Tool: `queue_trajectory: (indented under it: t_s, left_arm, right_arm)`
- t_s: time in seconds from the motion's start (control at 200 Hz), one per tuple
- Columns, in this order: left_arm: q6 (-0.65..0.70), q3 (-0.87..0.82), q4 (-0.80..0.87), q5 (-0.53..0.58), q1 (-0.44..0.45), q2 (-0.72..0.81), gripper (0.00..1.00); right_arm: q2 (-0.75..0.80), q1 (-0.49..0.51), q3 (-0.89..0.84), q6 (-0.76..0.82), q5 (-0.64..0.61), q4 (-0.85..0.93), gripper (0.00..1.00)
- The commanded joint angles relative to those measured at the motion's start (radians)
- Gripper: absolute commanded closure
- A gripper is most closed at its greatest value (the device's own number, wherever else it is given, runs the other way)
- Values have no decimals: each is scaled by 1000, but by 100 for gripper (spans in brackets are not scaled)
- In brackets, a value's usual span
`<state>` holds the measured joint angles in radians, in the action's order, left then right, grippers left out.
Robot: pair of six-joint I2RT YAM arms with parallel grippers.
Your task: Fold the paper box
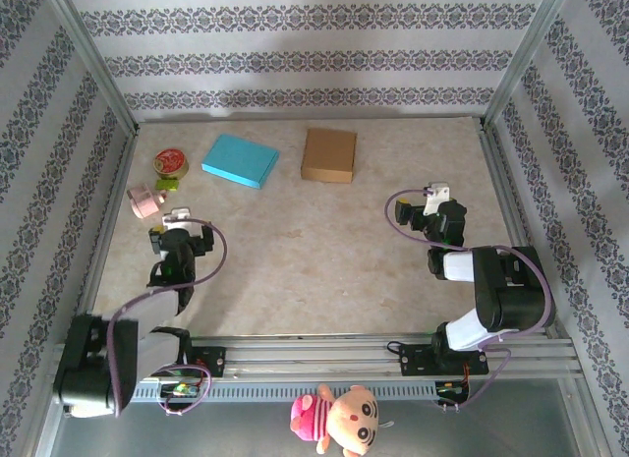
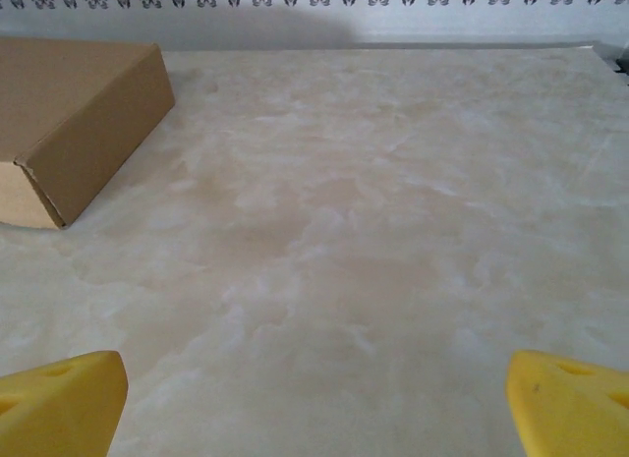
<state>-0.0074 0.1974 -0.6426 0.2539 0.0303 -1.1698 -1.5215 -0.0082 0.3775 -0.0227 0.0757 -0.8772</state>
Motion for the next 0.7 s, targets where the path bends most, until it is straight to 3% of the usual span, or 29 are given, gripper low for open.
queue_trajectory:
  t_s: [0.0, 0.155, 0.19, 0.255, 0.33, 0.395, 0.46, 0.695]
  left_arm:
    - [-28, 63, -235, -143, -35, -141, 1]
    - [-56, 132, -367, -213, -55, -391, 1]
    - [-34, 130, -471, -233, -55, -449, 1]
    - [-44, 151, -317, -244, -57, -390, 1]
    - [-26, 151, -409, -273, -57, -436, 1]
    - [-31, 184, -277, -277, -58, -404, 1]
    - [-28, 171, -352, -279, -59, -429, 1]
    - [-29, 164, -354, -289, -64, -425, 1]
  right_arm:
    - [1, 11, 4, -3, -60, -42, 2]
    - [1, 11, 4, -4, -59, -41, 2]
    - [2, 11, 4, -5, -59, -40, 2]
    - [3, 10, 4, -6, -57, -40, 2]
    - [2, 9, 4, -7, -56, -39, 2]
    - [2, 8, 4, -9, -52, -42, 2]
    - [3, 7, 4, -10, -48, -41, 2]
    - [2, 7, 4, -5, -48, -40, 2]
